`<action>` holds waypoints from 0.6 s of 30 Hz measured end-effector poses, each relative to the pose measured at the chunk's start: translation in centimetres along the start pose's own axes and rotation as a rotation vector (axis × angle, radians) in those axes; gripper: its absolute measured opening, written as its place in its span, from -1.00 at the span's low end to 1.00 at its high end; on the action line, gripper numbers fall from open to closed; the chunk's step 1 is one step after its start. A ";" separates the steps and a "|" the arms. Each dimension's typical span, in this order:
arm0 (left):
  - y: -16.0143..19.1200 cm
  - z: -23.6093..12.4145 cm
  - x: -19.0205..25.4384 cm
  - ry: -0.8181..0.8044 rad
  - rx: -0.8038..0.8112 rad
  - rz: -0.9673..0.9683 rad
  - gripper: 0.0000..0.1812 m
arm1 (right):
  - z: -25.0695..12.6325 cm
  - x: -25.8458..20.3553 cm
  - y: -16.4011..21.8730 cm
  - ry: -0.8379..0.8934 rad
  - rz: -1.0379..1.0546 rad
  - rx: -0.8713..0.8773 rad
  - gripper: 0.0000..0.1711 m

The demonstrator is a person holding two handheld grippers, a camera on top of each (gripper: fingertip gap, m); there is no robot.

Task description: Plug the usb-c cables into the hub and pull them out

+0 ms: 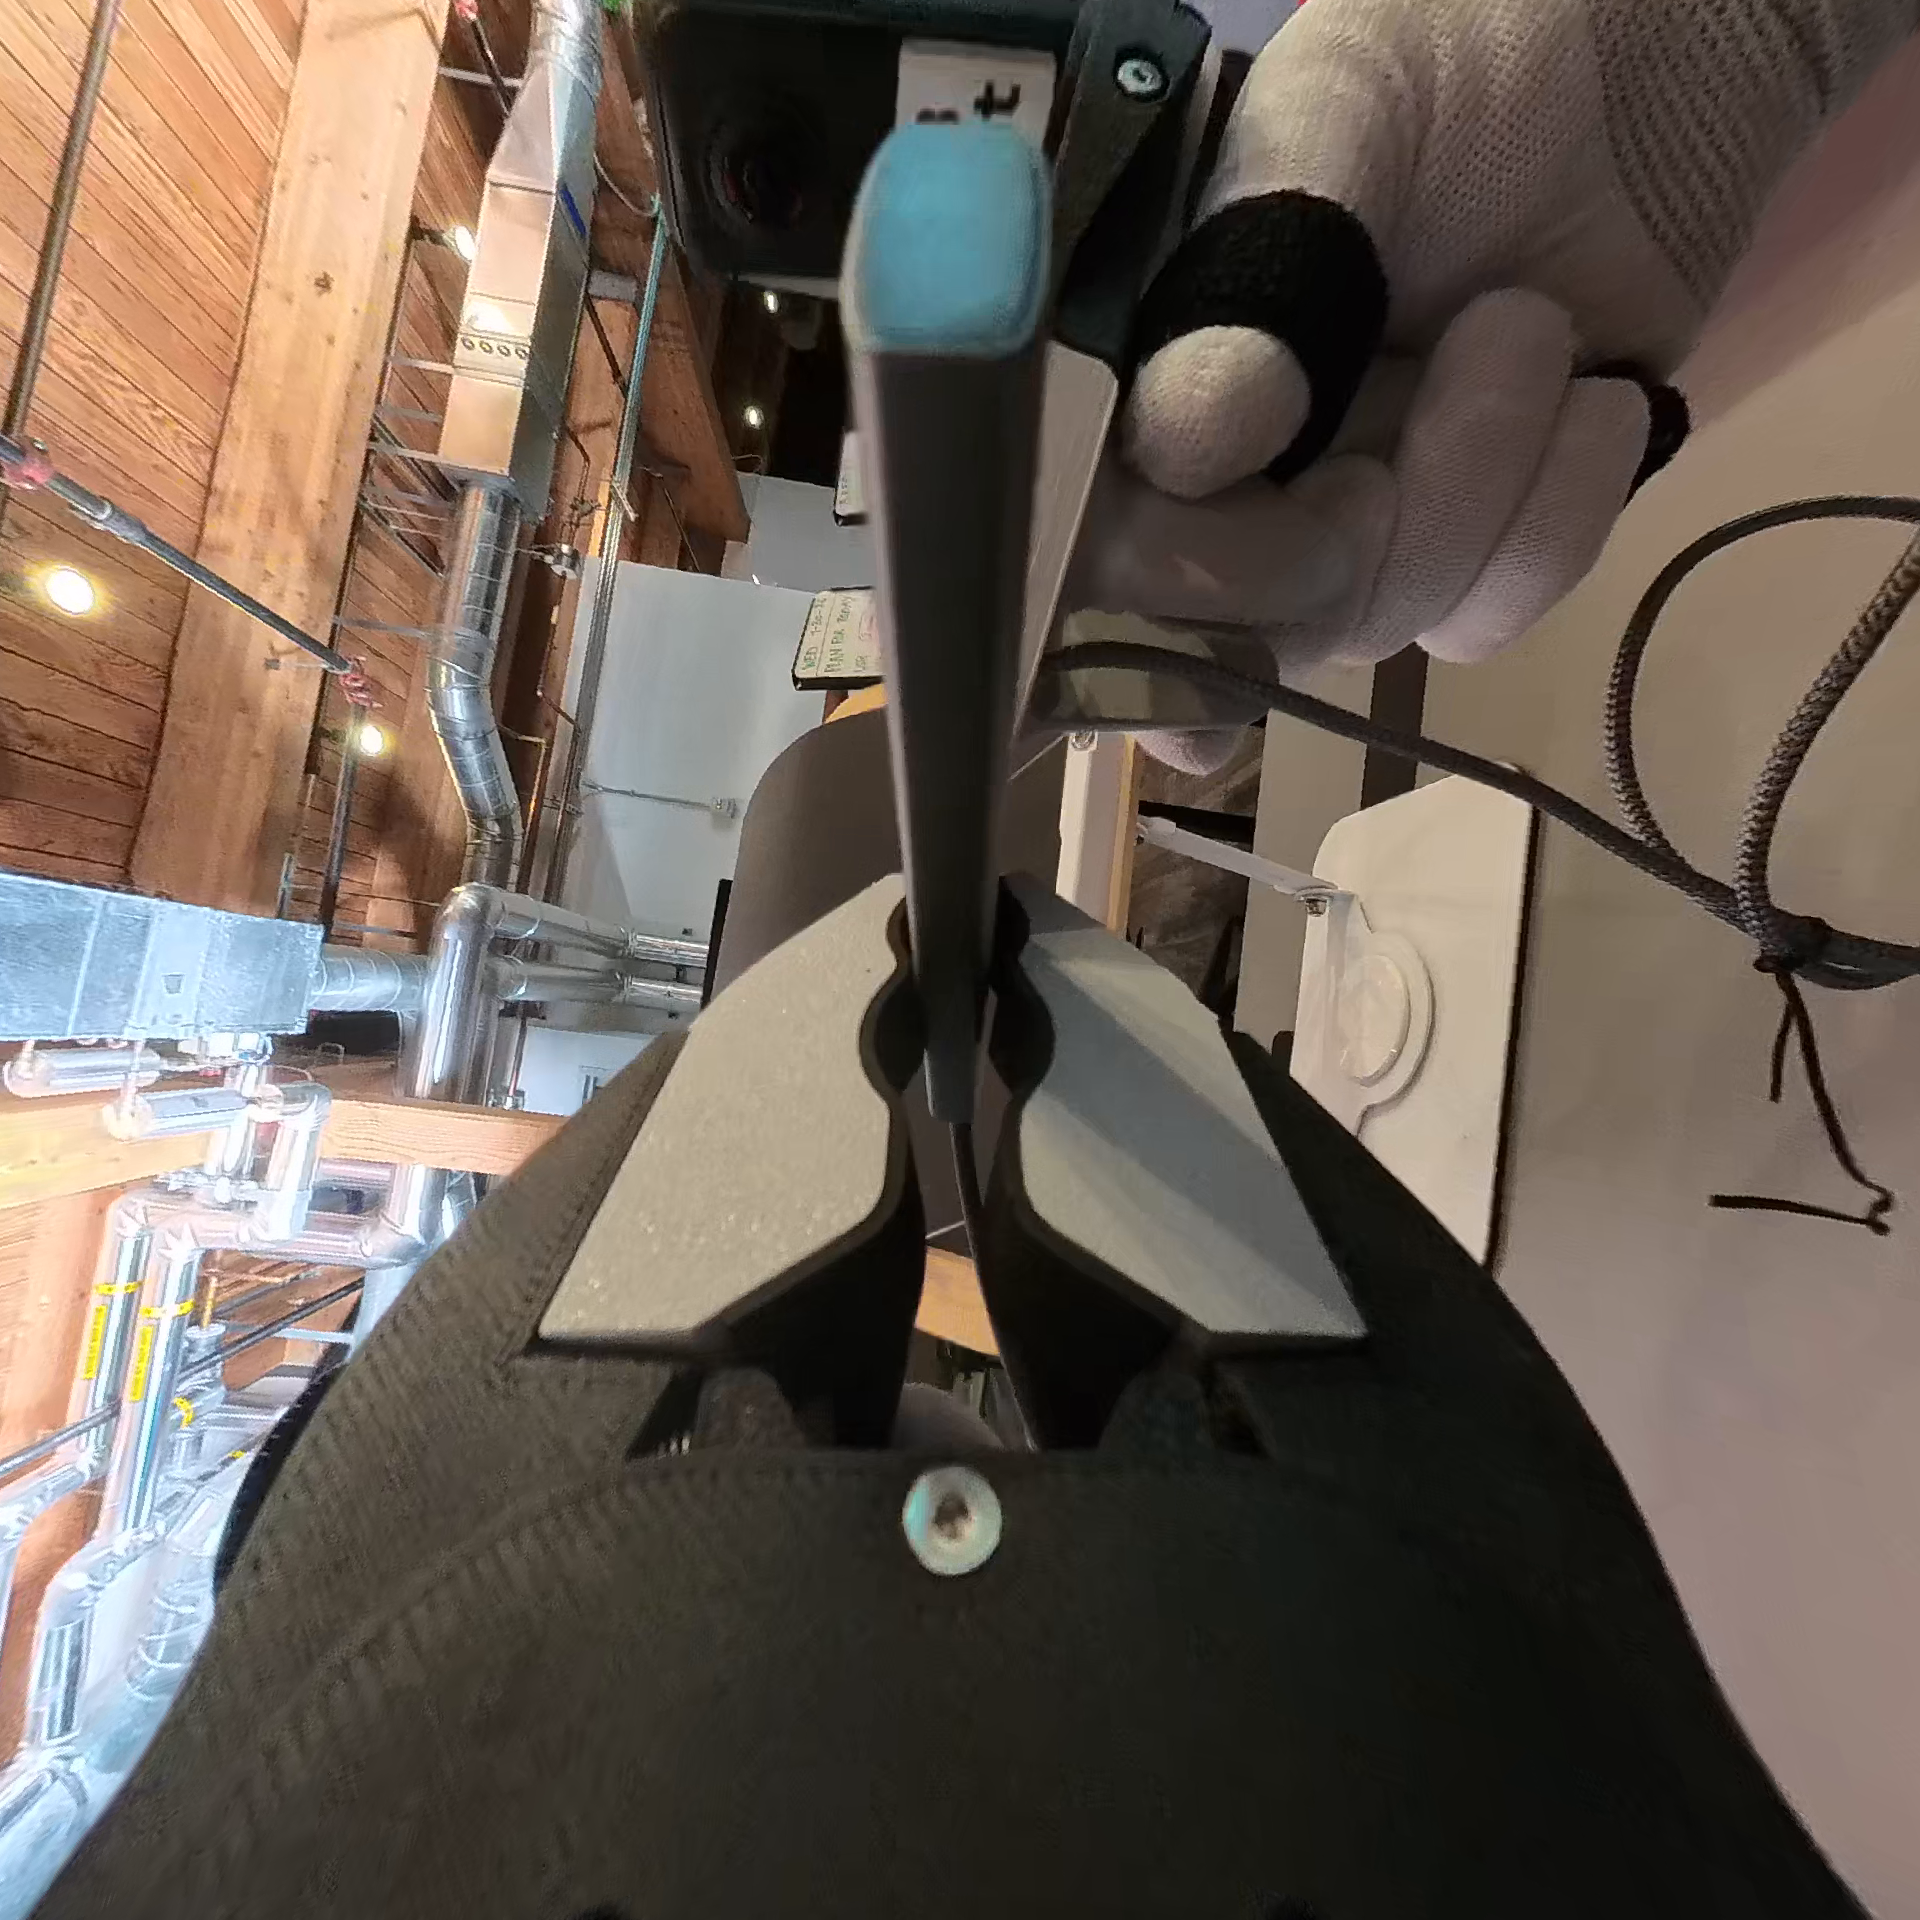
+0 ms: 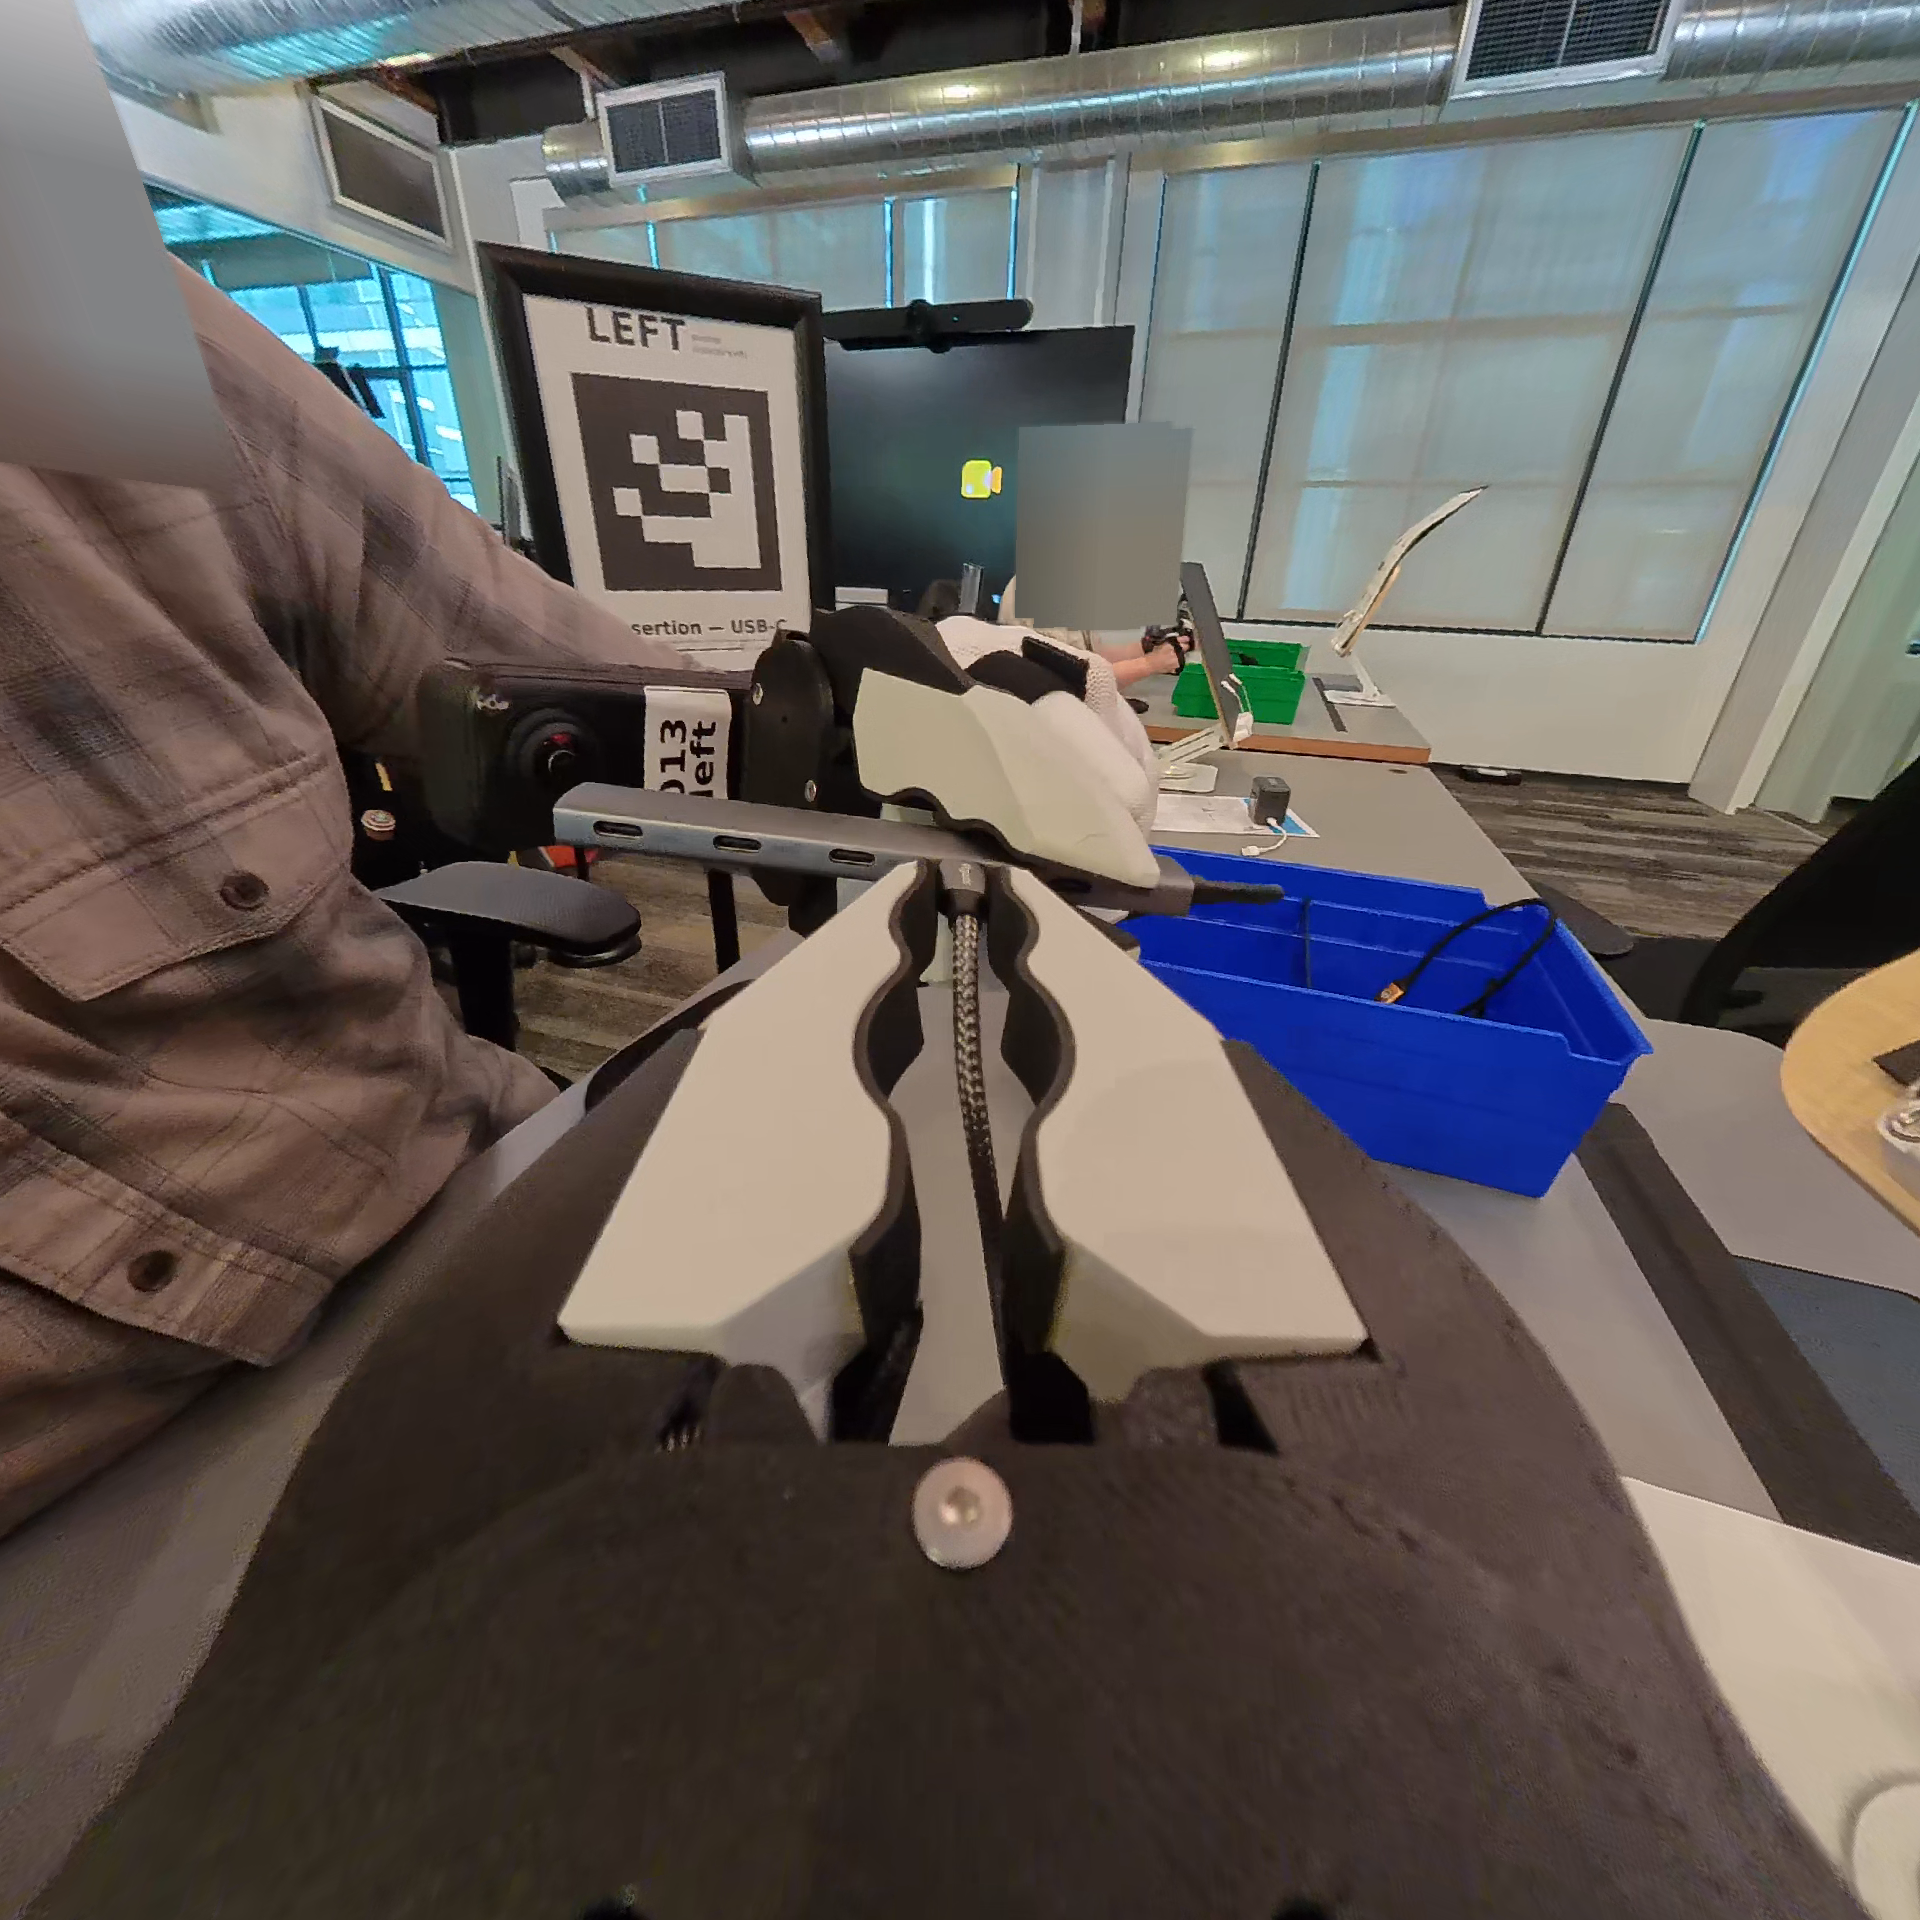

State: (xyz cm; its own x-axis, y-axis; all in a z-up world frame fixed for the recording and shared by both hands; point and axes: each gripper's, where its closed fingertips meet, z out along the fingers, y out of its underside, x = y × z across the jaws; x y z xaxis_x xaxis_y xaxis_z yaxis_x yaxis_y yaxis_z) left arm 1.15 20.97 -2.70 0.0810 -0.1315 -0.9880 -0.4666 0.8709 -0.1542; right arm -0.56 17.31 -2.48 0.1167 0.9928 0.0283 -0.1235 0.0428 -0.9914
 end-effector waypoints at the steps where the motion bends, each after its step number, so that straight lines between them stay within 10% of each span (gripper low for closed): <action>1: 0.0 0.0 0.0 0.003 0.001 -0.014 -0.89 | 0.0 0.0 0.0 0.005 -0.003 -0.002 -0.92; 18: -1.2 -0.9 -0.7 0.002 0.091 0.018 -0.88 | -0.1 -1.2 -0.7 -0.085 0.032 0.059 -0.91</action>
State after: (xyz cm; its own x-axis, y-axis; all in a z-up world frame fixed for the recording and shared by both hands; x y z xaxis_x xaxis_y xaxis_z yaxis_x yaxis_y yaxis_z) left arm 0.83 19.64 -1.82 0.0718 -0.1161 -0.9906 -0.3856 0.9127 -0.1349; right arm -0.53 16.12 -1.84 0.0282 0.9996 0.0096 -0.1840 0.0147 -0.9828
